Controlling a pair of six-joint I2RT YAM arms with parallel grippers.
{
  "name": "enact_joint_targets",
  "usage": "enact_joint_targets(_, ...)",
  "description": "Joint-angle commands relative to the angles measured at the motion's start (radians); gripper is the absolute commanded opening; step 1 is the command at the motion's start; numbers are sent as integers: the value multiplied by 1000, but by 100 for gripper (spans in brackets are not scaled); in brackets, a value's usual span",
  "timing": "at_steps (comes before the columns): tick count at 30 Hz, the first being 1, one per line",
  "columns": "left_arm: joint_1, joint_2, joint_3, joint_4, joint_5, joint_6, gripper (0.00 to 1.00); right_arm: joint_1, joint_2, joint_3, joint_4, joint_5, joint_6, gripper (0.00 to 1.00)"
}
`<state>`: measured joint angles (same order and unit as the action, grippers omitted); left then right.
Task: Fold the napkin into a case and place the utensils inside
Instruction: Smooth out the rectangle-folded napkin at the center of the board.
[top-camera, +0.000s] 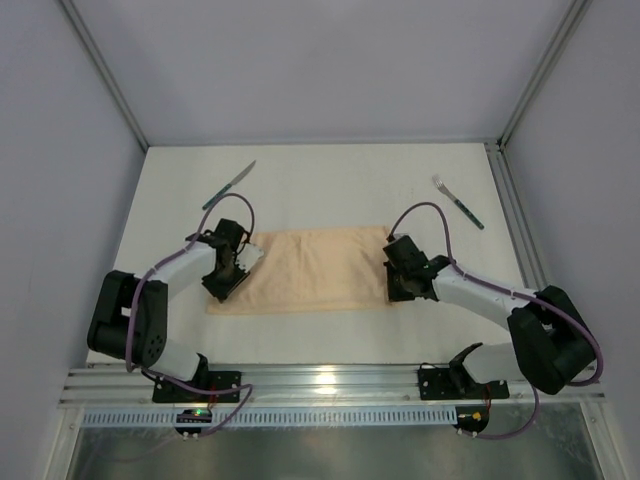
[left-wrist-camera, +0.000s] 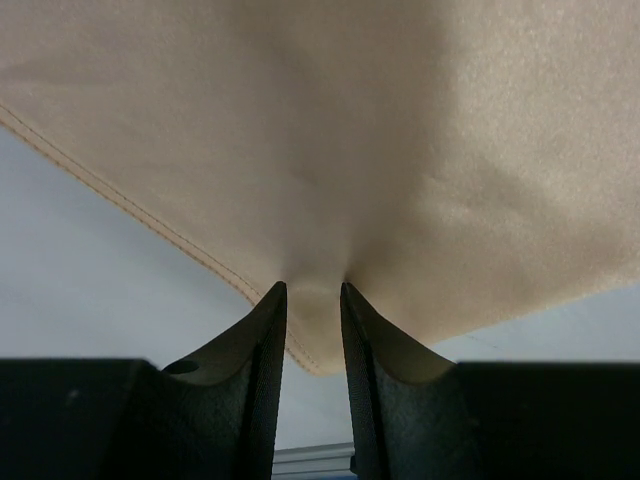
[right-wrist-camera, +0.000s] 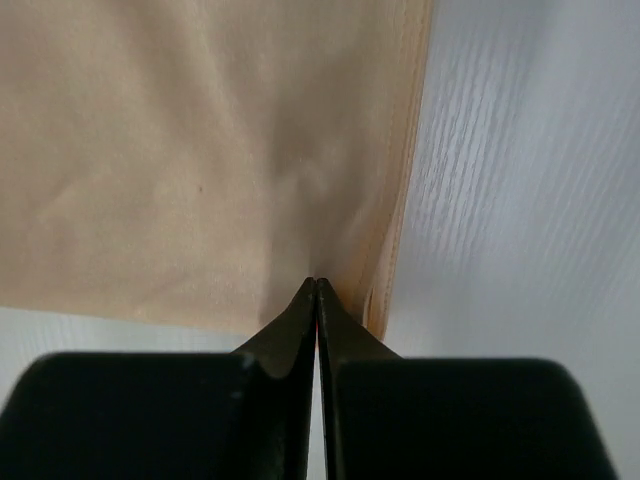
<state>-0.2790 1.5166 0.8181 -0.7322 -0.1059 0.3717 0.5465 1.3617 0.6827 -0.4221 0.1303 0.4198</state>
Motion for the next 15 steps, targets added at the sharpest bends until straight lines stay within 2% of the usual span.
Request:
enact_joint_targets(1, 3, -62, -25, -41, -9, 22, 30, 35, -62, -73, -6, -7, 115, 4)
enact_joint_targets(5, 3, -71, -68, -56, 18, 26, 30, 38, -70, -123, -61, -17, 193, 4)
enact_joint_targets(10, 3, -107, -112, -35, -9, 35, 30, 47, -197, -167, -90, 28, 246, 4)
enact_joint_targets(15, 3, -69, -132, 5, -32, 29, 29, 46, -184, -71, -176, 57, 214, 4)
